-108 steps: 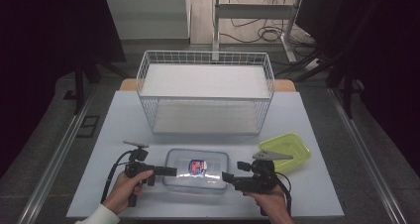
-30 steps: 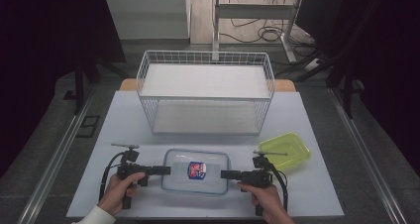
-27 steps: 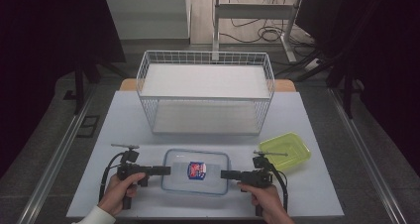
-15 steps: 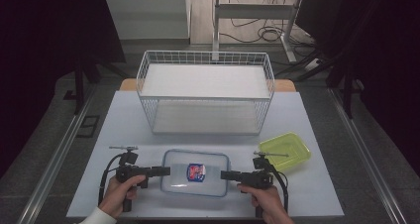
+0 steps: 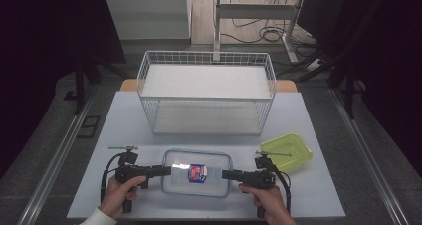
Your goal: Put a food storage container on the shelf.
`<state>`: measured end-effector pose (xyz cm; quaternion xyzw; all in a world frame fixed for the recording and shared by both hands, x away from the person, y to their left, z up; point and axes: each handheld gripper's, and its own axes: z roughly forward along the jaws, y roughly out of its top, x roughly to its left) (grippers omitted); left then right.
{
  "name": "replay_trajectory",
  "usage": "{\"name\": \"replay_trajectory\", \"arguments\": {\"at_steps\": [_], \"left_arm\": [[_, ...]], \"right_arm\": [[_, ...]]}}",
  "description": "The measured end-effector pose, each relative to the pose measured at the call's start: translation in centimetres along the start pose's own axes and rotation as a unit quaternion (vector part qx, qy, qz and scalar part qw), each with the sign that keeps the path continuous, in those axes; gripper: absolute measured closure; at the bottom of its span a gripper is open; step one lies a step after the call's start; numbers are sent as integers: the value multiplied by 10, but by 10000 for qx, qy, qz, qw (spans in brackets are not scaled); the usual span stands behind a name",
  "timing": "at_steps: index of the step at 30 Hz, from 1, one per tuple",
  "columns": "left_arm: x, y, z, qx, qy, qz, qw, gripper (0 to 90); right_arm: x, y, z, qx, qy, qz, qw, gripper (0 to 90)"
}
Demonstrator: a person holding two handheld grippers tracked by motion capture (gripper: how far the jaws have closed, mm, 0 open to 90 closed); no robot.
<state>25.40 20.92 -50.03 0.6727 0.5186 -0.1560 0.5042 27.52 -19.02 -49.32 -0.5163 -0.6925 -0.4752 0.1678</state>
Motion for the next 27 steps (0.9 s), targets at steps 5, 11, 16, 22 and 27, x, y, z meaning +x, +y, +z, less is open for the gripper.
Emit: {"name": "replay_trajectory", "arguments": {"at_steps": [5,11,16,22,27], "left_arm": [[-6,4,-2,-49,-67,63,9999,533],[-14,10,-4,-56,-88,182,9998,533],[-27,25,-9,-125,-94,321,9994,535],[-46,49,-16,-231,-214,465,9984,537],[-63,71,-26,-397,-334,590,9969,537]], "right_arm": [[5,4,-6,-60,25,-111,9999,504],[10,8,-15,-146,40,-203,9997,507],[18,20,-23,-232,68,-311,9992,508],[38,45,-41,-386,34,-541,9978,511],[62,71,-59,-573,5,-794,9952,517]]}}
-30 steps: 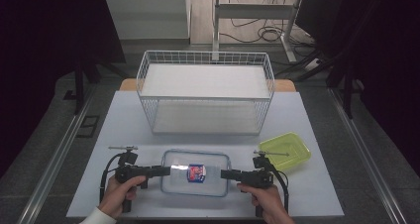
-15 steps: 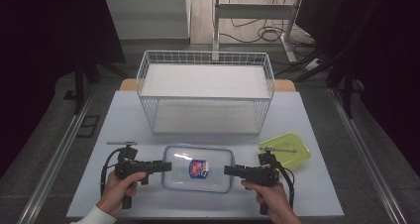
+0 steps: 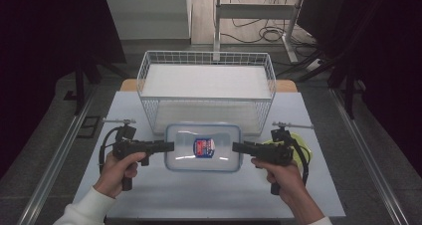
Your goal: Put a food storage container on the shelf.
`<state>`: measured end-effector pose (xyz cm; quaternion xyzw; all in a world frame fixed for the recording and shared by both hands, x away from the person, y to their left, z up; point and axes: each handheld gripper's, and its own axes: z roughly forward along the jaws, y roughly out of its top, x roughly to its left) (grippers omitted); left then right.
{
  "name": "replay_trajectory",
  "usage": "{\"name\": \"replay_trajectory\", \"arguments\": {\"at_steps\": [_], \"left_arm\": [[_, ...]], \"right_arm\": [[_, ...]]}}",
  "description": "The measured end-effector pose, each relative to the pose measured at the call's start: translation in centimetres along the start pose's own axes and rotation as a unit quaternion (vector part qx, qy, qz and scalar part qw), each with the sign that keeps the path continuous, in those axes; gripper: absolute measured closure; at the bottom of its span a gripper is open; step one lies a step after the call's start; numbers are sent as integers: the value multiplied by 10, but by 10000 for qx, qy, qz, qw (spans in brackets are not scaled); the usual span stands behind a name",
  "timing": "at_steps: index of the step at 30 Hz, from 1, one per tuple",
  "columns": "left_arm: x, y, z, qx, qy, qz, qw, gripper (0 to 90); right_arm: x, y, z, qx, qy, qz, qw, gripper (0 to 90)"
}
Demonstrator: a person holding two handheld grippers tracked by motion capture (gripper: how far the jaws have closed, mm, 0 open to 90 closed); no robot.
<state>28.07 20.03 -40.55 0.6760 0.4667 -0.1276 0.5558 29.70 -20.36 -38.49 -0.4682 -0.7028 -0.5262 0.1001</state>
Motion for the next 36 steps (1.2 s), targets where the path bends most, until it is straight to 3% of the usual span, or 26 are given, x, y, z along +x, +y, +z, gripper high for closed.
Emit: {"name": "replay_trajectory", "arguments": {"at_steps": [4,7,10,11,14,15,20,21,23,26,27,29,36], "left_arm": [[-6,15,-3,-70,-40,67,9999,537],[-13,39,-8,-164,-18,187,9997,536],[-16,53,-9,-232,-5,253,9994,536],[-16,63,-10,-272,-17,264,9993,536],[-16,75,-9,-294,-24,272,9992,535],[-15,87,-9,-328,-11,299,9990,535],[-12,109,-7,-301,14,292,9991,534],[-9,121,-7,-311,25,281,9991,534],[-9,125,-7,-321,35,291,9991,534],[-4,149,-5,-324,63,365,9988,534],[-4,149,-5,-324,63,365,9988,533],[5,163,0,-279,19,304,9991,534],[21,180,8,-329,81,123,9993,533]], "right_arm": [[11,18,-6,-76,-56,-158,9998,517],[19,40,-10,-154,-71,-277,9995,517],[22,53,-10,-175,-62,-311,9993,517],[24,64,-11,-192,-62,-367,9991,517],[25,77,-11,-226,-91,-407,9989,517],[25,86,-10,-235,-94,-430,9988,517],[22,106,-6,-207,-98,-454,9987,515],[21,118,-4,-172,-118,-478,9986,514],[20,122,-2,-165,-127,-483,9986,513],[16,142,3,-181,-107,-460,9987,512],[16,142,3,-181,-107,-460,9987,512],[11,159,8,-146,-126,-490,9986,512],[-5,180,21,-94,-120,-367,9992,511]]}}
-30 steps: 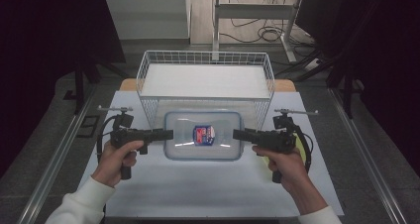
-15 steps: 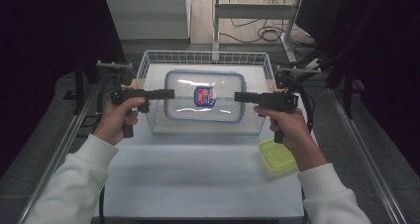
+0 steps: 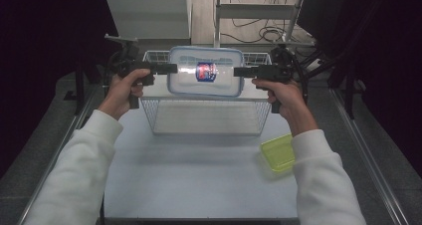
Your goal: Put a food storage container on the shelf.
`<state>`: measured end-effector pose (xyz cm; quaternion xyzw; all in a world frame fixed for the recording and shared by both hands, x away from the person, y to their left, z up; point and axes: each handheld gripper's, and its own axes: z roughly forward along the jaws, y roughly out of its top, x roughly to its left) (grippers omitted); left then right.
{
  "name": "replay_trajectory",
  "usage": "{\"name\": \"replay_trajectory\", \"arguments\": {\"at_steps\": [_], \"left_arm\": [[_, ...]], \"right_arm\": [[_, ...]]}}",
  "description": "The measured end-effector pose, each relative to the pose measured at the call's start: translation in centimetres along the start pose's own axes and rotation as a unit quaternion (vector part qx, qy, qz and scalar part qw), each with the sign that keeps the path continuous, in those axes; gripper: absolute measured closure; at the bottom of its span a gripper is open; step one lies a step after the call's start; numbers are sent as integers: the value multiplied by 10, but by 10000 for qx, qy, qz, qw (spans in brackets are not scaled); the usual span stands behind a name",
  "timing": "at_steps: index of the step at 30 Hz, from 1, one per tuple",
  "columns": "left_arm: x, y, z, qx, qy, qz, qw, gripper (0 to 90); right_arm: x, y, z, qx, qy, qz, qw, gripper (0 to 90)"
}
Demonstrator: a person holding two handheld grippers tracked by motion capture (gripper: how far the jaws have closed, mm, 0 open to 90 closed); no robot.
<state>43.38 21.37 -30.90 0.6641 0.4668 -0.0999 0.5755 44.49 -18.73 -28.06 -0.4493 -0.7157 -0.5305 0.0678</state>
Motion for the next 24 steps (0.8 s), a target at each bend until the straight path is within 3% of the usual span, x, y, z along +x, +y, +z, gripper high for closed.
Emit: {"name": "replay_trajectory", "arguments": {"at_steps": [5,12,15,17,18,21,24], "left_arm": [[15,4,11,39,-11,-208,9998,532],[22,6,16,8,-48,-322,9995,535],[27,8,17,-13,-141,-522,9985,541],[30,10,20,-41,-144,-699,9974,547],[30,10,20,-41,-144,-699,9974,548],[36,13,22,21,-189,-976,9950,550],[37,15,23,49,-167,-1050,9943,548]], "right_arm": [[-15,9,10,108,-64,121,9998,506],[-22,11,14,130,-96,230,9996,507],[-26,12,15,150,-75,319,9994,505],[-31,14,18,159,-65,505,9986,493],[-31,14,18,159,-65,505,9986,493],[-37,18,23,158,-94,757,9970,477],[-40,21,25,181,-91,865,9960,476]]}}
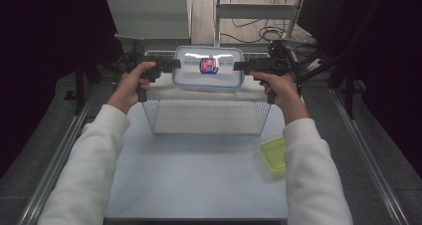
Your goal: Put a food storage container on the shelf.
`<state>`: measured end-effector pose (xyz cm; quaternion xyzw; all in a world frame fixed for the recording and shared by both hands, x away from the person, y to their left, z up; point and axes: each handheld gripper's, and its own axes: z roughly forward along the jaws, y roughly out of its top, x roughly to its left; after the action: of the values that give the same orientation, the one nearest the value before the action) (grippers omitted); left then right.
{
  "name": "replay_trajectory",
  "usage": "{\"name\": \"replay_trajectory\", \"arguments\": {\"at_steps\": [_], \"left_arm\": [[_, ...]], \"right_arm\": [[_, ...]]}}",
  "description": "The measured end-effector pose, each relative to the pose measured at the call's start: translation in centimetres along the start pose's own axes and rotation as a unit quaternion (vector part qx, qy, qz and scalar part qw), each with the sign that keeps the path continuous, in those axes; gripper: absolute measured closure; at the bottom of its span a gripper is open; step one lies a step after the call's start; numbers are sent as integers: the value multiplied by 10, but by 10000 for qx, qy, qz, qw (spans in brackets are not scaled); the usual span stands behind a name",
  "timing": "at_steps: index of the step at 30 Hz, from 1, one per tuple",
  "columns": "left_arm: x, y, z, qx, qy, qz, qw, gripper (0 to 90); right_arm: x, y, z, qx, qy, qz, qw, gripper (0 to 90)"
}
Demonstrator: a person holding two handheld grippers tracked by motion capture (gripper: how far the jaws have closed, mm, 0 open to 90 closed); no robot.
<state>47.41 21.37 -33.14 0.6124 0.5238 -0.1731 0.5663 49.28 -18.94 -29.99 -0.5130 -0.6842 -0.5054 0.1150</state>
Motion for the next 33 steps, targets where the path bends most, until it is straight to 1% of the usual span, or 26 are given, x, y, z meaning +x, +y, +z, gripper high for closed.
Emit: {"name": "replay_trajectory", "arguments": {"at_steps": [1,2,3,4,6,8,9,10,11,12,13,14,16,17,18,19,22,25,26,27,28,29,30,31,32,33], "left_arm": [[0,1,1,-5,22,-23,10000,545],[1,1,3,-46,57,-118,9999,538],[1,1,3,-46,57,-118,9999,535],[2,2,3,-58,65,-153,9998,535],[3,2,5,-90,80,-214,9997,530],[4,2,6,-106,91,-244,9996,524],[5,3,8,-113,127,-311,9994,515],[5,3,8,-113,127,-311,9994,511],[6,3,9,-141,154,-358,9991,508],[6,3,9,-141,154,-358,9991,505],[6,3,10,-184,232,-360,9989,502],[6,3,10,-184,232,-360,9989,501],[6,3,11,-220,303,-355,9987,499],[6,2,11,-250,385,-334,9984,500],[6,2,11,-255,385,-336,9984,500],[6,2,11,-260,389,-336,9983,500],[6,2,11,-269,394,-328,9983,499],[4,1,11,-347,442,-217,9982,488],[4,1,11,-347,442,-217,9982,475],[1,1,10,-417,483,-44,9980,464],[1,1,10,-417,483,-44,9980,453],[-2,0,9,-465,485,36,9977,430],[-6,-1,7,-557,504,203,9970,414],[-6,-1,7,-557,504,203,9970,396],[-7,-2,6,-592,534,270,9964,381],[-9,-3,4,-633,574,379,9956,365]], "right_arm": [[0,1,1,24,-6,62,10000,475],[-1,3,1,43,-14,208,9998,474],[-2,3,2,29,-20,297,9996,474],[-2,3,2,29,-20,297,9996,474],[-5,4,4,15,-26,439,9990,472],[-7,5,5,-3,-25,592,9982,471],[-9,6,7,-17,-57,721,9974,470],[-9,6,7,-17,-57,721,9974,470],[-10,7,8,-25,-68,837,9965,468],[-10,7,8,-25,-68,837,9965,468],[-11,7,9,-21,-107,911,9958,465],[-11,7,9,-21,-107,911,9958,465],[-12,7,10,-40,-163,955,9953,461],[-12,7,11,-34,-246,965,9950,447],[-11,6,12,-53,-299,967,9949,447],[-11,6,12,-73,-327,928,9951,447],[-10,6,12,-122,-342,924,9951,448],[-9,5,12,-182,-393,859,9954,432],[-9,5,12,-182,-393,859,9954,432],[-7,4,10,-340,-456,644,9963,423],[-7,4,10,-340,-456,644,9963,423],[-1,4,6,-461,-556,453,9964,407],[2,3,3,-562,-629,336,9959,393],[2,3,3,-562,-629,336,9959,393],[7,2,-1,-696,-742,95,9948,364],[11,0,-4,-745,-811,-103,9939,344]]}}
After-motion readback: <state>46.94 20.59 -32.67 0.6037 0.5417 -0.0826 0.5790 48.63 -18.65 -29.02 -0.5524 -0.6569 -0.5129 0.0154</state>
